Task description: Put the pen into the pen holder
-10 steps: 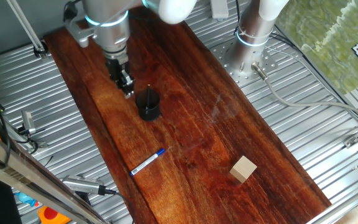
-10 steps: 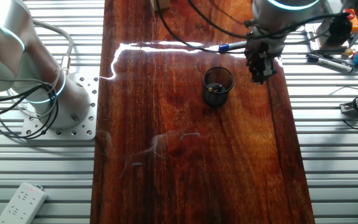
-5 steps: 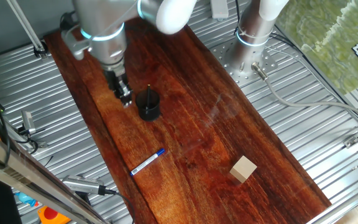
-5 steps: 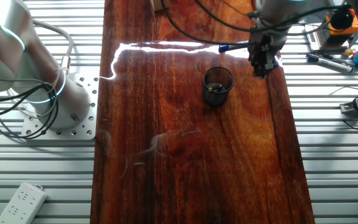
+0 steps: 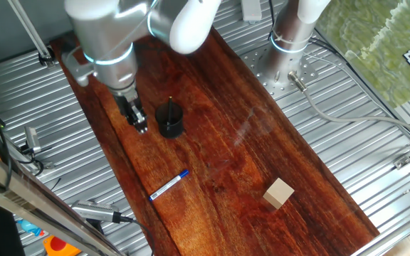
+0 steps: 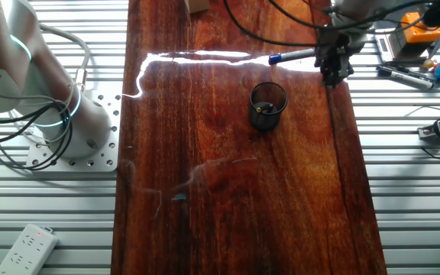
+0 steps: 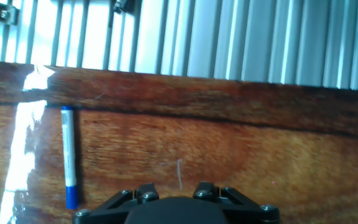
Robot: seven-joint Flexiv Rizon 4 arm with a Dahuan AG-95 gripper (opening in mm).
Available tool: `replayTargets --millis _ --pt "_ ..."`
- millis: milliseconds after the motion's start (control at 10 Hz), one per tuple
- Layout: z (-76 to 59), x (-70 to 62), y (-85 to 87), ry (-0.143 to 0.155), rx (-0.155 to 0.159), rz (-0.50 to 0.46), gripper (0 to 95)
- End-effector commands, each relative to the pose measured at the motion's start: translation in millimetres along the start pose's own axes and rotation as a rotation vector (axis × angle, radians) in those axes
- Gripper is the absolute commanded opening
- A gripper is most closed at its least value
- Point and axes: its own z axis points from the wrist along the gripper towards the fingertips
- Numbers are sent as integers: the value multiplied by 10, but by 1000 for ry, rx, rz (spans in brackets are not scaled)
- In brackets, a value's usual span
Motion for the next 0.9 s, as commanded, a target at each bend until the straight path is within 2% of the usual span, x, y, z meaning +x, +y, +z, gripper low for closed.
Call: replayTargets --millis 100,300,500,600,900 --pt "58 0 88 -1 7 14 380" --pt "148 41 186 7 14 16 380" --pt "173 46 232 9 13 19 380" --pt "210 40 266 25 10 16 380" --pt "277 36 270 22 10 3 380"
